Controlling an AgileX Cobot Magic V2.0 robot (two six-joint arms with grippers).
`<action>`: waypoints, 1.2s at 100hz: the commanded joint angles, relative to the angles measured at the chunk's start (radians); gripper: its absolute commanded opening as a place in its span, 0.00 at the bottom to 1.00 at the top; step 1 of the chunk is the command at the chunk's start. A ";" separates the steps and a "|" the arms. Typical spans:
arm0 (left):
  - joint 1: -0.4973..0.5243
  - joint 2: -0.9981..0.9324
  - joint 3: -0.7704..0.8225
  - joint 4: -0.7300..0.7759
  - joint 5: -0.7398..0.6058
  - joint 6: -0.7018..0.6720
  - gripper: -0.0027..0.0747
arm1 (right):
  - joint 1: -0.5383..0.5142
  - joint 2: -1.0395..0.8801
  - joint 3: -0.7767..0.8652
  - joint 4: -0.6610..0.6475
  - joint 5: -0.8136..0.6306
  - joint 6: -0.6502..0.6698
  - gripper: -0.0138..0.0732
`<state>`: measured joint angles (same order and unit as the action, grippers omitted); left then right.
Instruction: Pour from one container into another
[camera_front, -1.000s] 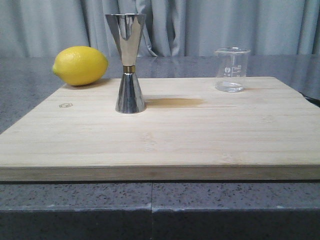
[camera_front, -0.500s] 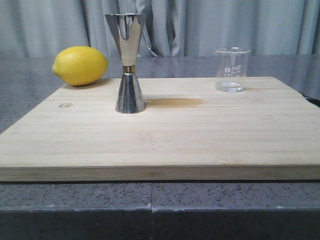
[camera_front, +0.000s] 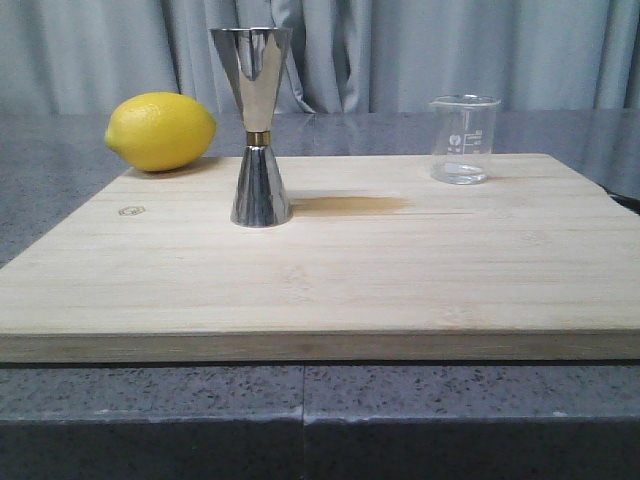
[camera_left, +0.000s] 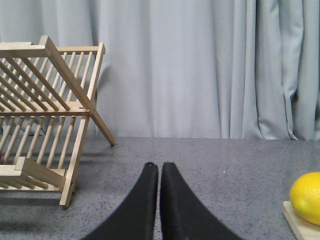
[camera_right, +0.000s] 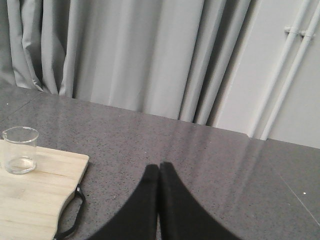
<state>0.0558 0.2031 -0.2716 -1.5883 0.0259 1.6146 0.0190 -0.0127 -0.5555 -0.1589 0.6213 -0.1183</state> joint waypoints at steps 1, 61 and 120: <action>0.000 0.011 -0.026 -0.015 -0.003 -0.009 0.01 | -0.005 -0.008 -0.021 -0.014 -0.075 -0.005 0.08; 0.000 0.011 -0.026 0.128 0.003 -0.212 0.01 | -0.005 -0.008 -0.021 -0.014 -0.075 -0.005 0.08; -0.006 0.011 -0.026 1.433 0.007 -1.491 0.01 | -0.005 -0.008 -0.021 -0.014 -0.075 -0.005 0.08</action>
<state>0.0558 0.2031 -0.2716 -0.3736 0.0905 0.3443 0.0190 -0.0127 -0.5555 -0.1589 0.6213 -0.1183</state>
